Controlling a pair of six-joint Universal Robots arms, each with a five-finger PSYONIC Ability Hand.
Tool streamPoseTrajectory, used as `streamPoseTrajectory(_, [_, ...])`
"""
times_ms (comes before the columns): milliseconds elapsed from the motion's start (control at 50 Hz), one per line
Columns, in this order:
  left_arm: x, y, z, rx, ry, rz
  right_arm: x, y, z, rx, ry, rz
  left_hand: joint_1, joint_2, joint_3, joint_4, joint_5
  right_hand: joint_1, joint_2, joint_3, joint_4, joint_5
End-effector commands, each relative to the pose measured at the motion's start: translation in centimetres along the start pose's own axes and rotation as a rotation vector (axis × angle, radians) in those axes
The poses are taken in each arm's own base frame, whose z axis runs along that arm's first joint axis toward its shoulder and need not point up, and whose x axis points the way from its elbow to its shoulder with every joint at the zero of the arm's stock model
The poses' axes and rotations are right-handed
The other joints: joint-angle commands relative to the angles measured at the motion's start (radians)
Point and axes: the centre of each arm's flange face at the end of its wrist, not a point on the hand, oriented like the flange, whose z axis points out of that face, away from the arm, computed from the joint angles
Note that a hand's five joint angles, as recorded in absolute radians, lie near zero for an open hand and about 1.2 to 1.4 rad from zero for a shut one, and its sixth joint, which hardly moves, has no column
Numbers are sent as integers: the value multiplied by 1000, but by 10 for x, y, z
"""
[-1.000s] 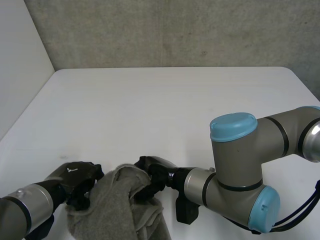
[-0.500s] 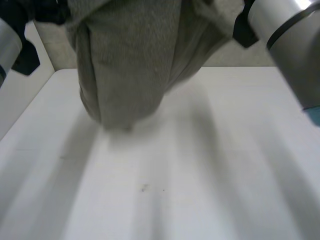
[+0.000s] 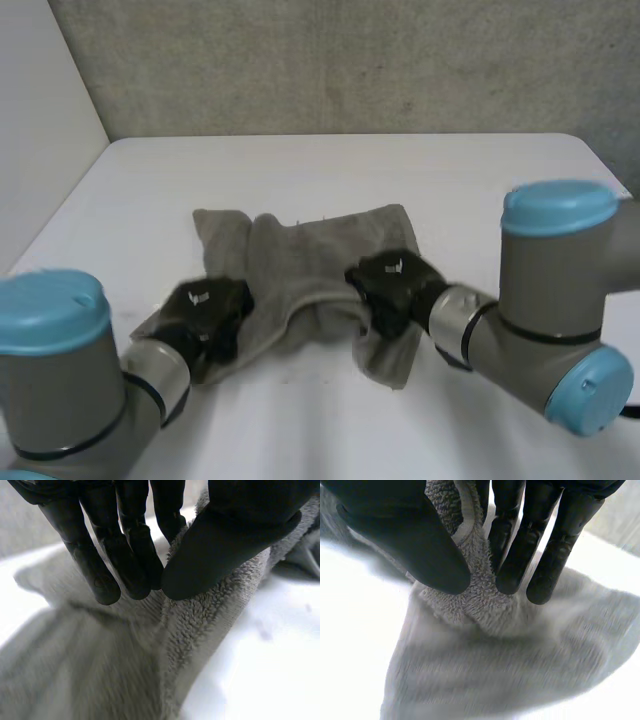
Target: Fold the towel.
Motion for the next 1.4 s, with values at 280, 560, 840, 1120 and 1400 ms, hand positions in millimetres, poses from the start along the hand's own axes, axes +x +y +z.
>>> streamPoseTrajectory(280, [-3, -10, -2, 42, -11, -4, 27, 17, -39, -20, 146, 97, -500, -534, -532, -534, -523, -490, -709, -727, -733, -698])
streamPoseTrajectory(560, [-17, -20, -21, 83, -56, -25, 17, 44, -52, -109, 157, 113, -611, -646, -644, -646, -635, -337, -556, -574, -580, -546])
streamPoseTrajectory(840, [-23, -15, -20, 68, -77, -33, 10, 55, -48, -122, 140, 85, -717, -751, -750, -751, -740, -263, -482, -500, -507, -472])
streamPoseTrajectory(1120, [-22, -13, -21, 59, -72, -33, -11, 57, -27, -98, 64, 57, -790, -825, -823, -825, -814, -404, -623, -641, -648, -613])
streamPoseTrajectory(1400, [-28, -15, -29, 54, -93, -42, -32, 49, -13, -26, 11, 63, -870, -904, -902, -904, -893, -463, -682, -700, -707, -672])
